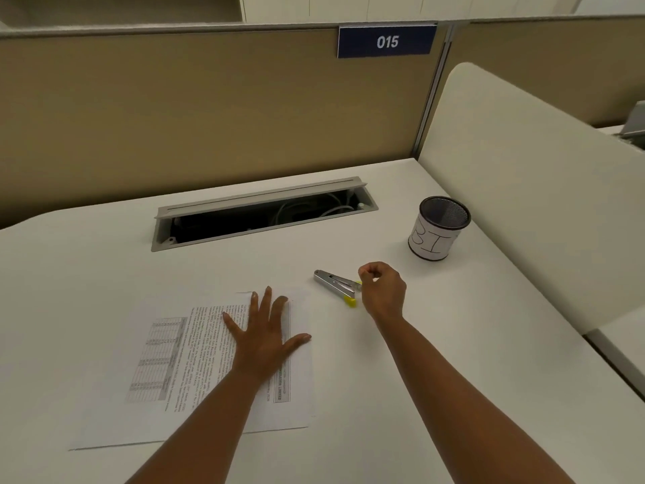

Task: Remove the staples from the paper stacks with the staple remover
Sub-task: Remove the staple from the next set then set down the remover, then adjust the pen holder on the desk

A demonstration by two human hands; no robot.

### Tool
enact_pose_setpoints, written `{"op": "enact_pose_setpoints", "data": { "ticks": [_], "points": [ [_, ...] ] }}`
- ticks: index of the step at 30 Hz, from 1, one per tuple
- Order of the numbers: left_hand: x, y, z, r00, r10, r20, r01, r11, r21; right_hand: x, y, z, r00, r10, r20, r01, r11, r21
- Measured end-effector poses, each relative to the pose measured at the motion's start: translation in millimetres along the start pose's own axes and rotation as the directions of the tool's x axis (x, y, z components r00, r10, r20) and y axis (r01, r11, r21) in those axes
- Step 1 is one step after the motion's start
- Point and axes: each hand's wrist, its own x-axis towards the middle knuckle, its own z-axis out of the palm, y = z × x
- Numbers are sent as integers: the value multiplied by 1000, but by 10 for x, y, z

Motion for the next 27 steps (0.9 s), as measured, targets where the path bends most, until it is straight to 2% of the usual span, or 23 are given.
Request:
{"op": "enact_pose_setpoints", "data": {
  "ticks": [2,5,10,14,20,27],
  "points": [
    [-1,74,-38,998,-20,-62,17,999,-42,39,24,-107,1000,17,-23,-17,1000,9],
    [82,267,-91,993,25,-119,-29,999,-31,81,63,-220,999,39,-26,-39,999,4],
    [435,739,-117,982,187,-37,-189,981,-49,161,136,-373,999,43,-33,-44,999,-16],
    [683,1066,-121,964,263,34,-259,961,-92,276,152,-463,997,33,-66,-36,999,-40],
    [874,1425,2,915,368,165,-387,916,107,497,92,-592,989,-71,-129,54,990,-130],
    [1027,1554,29,912,344,224,-363,930,49,715,-87,-746,951,-225,-213,191,967,-167]
  ]
}}
